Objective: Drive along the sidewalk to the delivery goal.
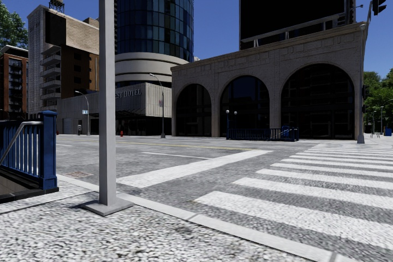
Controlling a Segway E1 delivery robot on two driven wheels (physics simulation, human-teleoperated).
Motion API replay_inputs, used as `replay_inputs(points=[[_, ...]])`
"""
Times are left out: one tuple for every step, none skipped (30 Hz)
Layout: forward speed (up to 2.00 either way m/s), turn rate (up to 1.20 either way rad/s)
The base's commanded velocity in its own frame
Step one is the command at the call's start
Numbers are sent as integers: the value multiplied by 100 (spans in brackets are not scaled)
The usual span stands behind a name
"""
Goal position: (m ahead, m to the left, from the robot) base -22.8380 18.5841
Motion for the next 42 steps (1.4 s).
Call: replay_inputs(points=[[0, 0], [0, 0], [0, 0], [0, 0], [0, 0], [0, 0], [0, 0], [0, 0], [0, 0], [0, 0], [0, 0], [0, 0], [0, 0], [0, 0], [0, 0], [0, 0], [0, 0], [0, 0], [0, 0], [0, 0], [0, 0], [0, 0], [0, 0], [0, 0], [0, 0], [0, 0], [0, 0], [0, 0], [0, 0], [0, 0], [0, 18], [0, 18], [0, 65], [0, 94], [0, 120], [0, 120], [0, 120], [0, 120], [0, 120], [0, 120], [0, 120], [0, 120]])
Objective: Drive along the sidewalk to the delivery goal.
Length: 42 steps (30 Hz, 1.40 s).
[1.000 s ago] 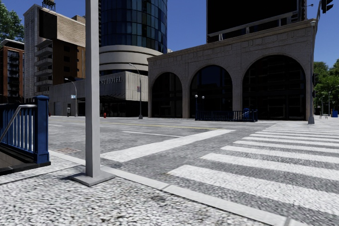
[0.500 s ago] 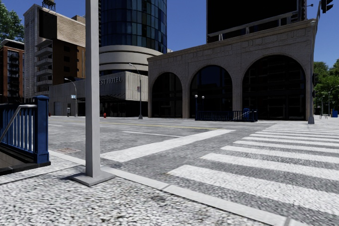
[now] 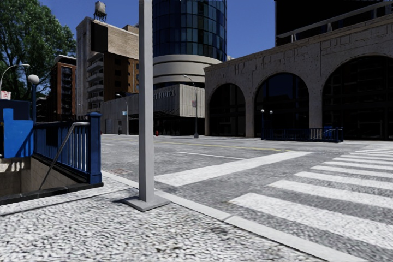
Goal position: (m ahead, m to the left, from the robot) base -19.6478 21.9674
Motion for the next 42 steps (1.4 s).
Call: replay_inputs(points=[[0, 120], [0, 120], [0, 120], [0, 120], [0, 120], [0, 120], [0, 120], [0, 120], [0, 120], [0, 120], [0, 120], [0, 120], [0, 120], [0, 120], [0, 120], [0, 120], [0, 120], [0, 120], [0, 120], [0, 120], [0, 120], [0, 120], [0, 120], [0, 120], [0, 120], [0, 120], [0, 120], [0, 120], [0, 120], [0, 120], [0, 120], [0, 120], [0, 120], [0, 120], [0, 120], [0, 120], [0, 120], [0, 120], [0, 120], [0, 120], [0, 120], [0, 120]])
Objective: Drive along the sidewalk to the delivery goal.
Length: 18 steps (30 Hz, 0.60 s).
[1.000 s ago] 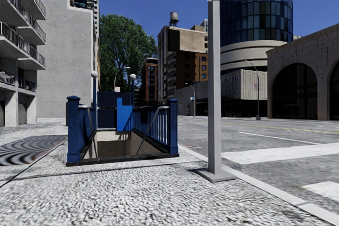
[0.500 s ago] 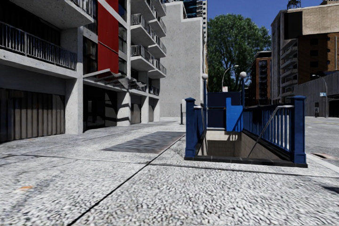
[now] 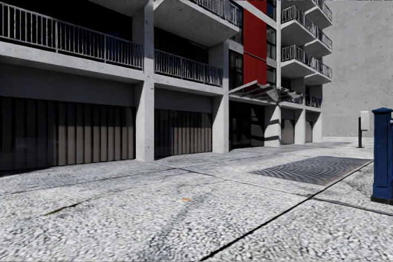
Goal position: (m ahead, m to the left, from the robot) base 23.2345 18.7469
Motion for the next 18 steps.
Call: replay_inputs(points=[[0, 120], [0, 120], [0, 120], [0, 120], [0, 120], [0, 120], [0, 120], [0, 120], [0, 120], [0, 120], [0, 120], [0, 120], [0, 120], [0, 120], [0, 120], [0, 120], [0, 120], [0, 120]])
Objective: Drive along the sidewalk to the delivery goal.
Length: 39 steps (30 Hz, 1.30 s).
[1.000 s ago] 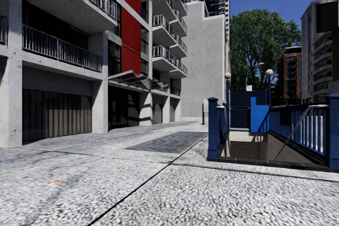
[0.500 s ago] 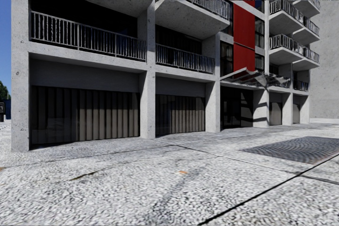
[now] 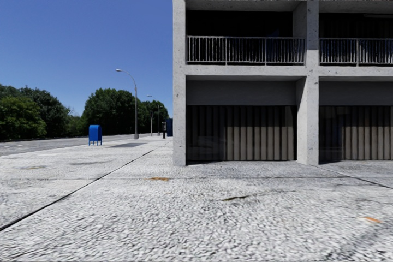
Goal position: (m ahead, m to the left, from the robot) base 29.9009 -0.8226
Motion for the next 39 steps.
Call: replay_inputs(points=[[0, 120], [0, 120], [0, 115], [0, 115], [56, 0], [200, 0], [200, 0], [200, 0], [200, 0], [200, 0], [200, 0], [200, 0], [200, 0], [200, 0], [200, 0], [200, 0], [200, 0], [200, 0], [200, 0], [200, 0], [200, 0], [200, 0], [200, 0], [200, 0], [200, 0], [200, 0], [200, 0], [200, 0], [200, 0], [200, 0], [200, 0], [200, 0], [200, 0], [200, 0], [200, 0], [200, 0], [200, 0], [200, 0], [200, 0]])
